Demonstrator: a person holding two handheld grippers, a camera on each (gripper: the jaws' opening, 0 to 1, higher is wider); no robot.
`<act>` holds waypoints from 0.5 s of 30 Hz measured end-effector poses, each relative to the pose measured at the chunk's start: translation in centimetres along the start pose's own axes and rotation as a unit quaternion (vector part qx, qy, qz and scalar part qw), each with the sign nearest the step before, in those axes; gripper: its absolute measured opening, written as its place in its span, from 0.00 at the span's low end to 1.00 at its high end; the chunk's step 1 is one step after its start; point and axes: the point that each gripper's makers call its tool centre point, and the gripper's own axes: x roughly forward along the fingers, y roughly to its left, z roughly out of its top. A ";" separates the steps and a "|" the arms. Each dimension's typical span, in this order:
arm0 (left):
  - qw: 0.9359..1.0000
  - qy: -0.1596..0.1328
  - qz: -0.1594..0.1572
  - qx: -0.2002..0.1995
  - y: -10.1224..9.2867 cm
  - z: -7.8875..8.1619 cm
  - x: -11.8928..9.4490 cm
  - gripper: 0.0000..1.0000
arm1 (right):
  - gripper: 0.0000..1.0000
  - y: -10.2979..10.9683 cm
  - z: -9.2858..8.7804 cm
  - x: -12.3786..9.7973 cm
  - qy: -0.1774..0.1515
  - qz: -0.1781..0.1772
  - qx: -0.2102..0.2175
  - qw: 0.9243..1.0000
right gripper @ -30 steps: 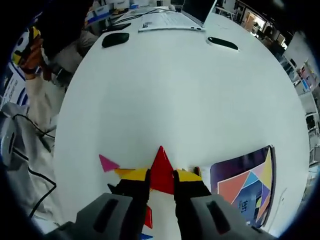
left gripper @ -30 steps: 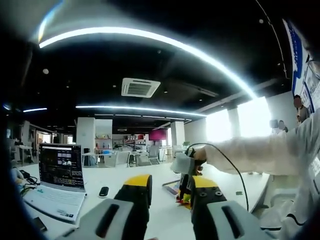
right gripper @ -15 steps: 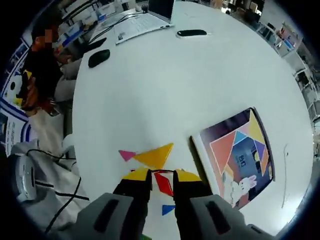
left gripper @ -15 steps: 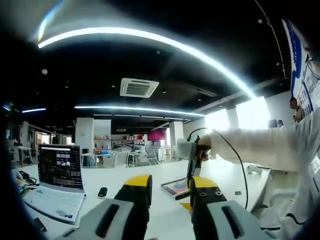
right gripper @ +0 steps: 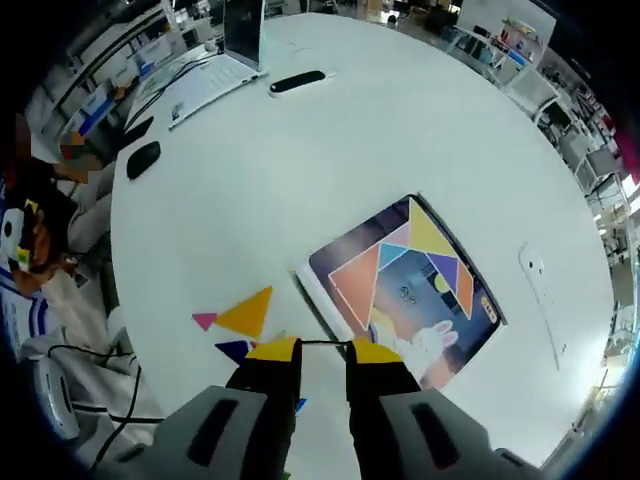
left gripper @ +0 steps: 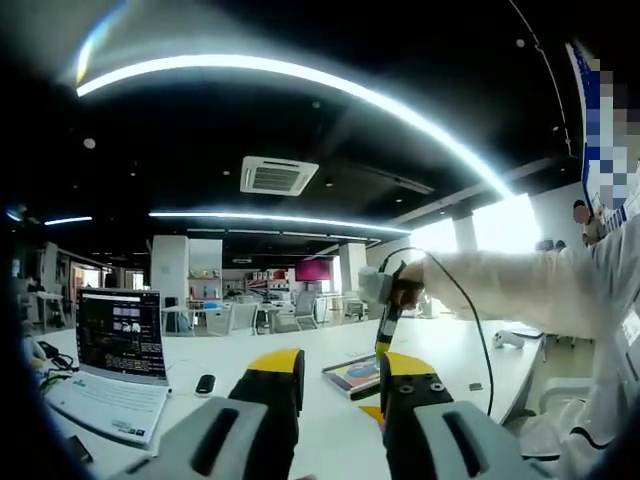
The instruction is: Pick up the tangram pieces one by one and place each piece onto its matching region on the pattern sheet, fitting the shapes together until the outline on the sheet is completely filled by the tangram pieces
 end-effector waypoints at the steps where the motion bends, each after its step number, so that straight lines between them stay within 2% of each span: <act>1: 1.000 0.000 0.000 0.000 0.1 0.0 0.0 0.32 | 0.19 0.0 0.1 0.3 -0.002 0.001 0.006 1.000; 4: 1.000 -0.001 0.005 -0.002 0.6 -0.1 -0.2 0.32 | 0.19 0.5 0.0 1.6 -0.002 0.005 0.033 0.999; 8: 1.000 -0.002 0.008 -0.003 0.9 -0.1 -0.3 0.32 | 0.19 -0.1 -0.1 2.4 0.010 0.002 0.043 0.999; 15: 1.000 -0.005 0.007 -0.003 0.6 0.0 -0.4 0.32 | 0.19 0.0 1.1 3.3 -0.008 0.002 0.063 0.998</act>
